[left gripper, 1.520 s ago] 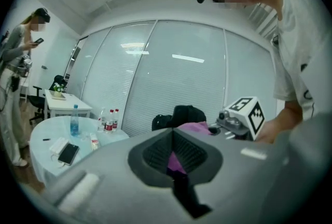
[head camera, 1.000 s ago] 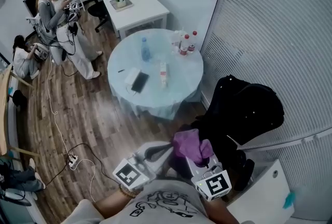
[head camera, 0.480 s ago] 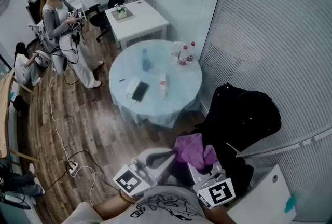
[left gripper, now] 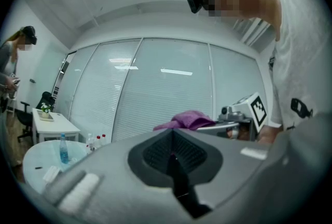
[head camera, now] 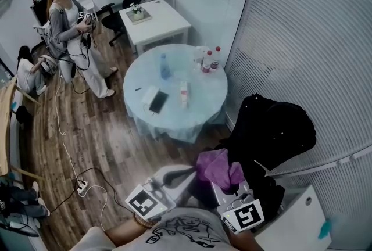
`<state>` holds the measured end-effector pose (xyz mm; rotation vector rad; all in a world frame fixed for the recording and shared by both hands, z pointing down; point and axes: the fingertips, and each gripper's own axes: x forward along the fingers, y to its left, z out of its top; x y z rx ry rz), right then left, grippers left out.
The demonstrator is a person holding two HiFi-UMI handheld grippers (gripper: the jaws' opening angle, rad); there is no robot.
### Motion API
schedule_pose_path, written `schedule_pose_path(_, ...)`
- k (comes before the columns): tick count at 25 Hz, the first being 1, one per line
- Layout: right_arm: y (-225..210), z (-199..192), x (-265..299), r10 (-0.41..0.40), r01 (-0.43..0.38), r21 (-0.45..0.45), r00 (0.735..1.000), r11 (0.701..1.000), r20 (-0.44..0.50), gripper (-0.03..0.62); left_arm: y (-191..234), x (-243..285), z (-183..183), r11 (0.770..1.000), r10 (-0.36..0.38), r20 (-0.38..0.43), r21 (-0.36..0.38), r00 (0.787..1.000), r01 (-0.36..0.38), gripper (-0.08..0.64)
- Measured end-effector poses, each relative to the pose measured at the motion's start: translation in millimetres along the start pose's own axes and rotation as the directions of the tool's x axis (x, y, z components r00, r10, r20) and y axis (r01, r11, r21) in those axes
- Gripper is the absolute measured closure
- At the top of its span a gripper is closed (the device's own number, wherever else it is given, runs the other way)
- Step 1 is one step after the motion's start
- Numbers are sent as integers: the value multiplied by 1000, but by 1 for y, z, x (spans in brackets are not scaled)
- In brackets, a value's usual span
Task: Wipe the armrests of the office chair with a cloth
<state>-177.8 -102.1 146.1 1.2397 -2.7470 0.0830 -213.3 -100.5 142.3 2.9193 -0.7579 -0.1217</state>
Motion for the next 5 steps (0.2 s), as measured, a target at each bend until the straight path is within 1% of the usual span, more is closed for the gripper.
schedule_pose_path(5,-2,-2,1,1,-1,6,1000,1000,-8,563,2,1,-3,1000,3,-8,-2,1000,-3,558)
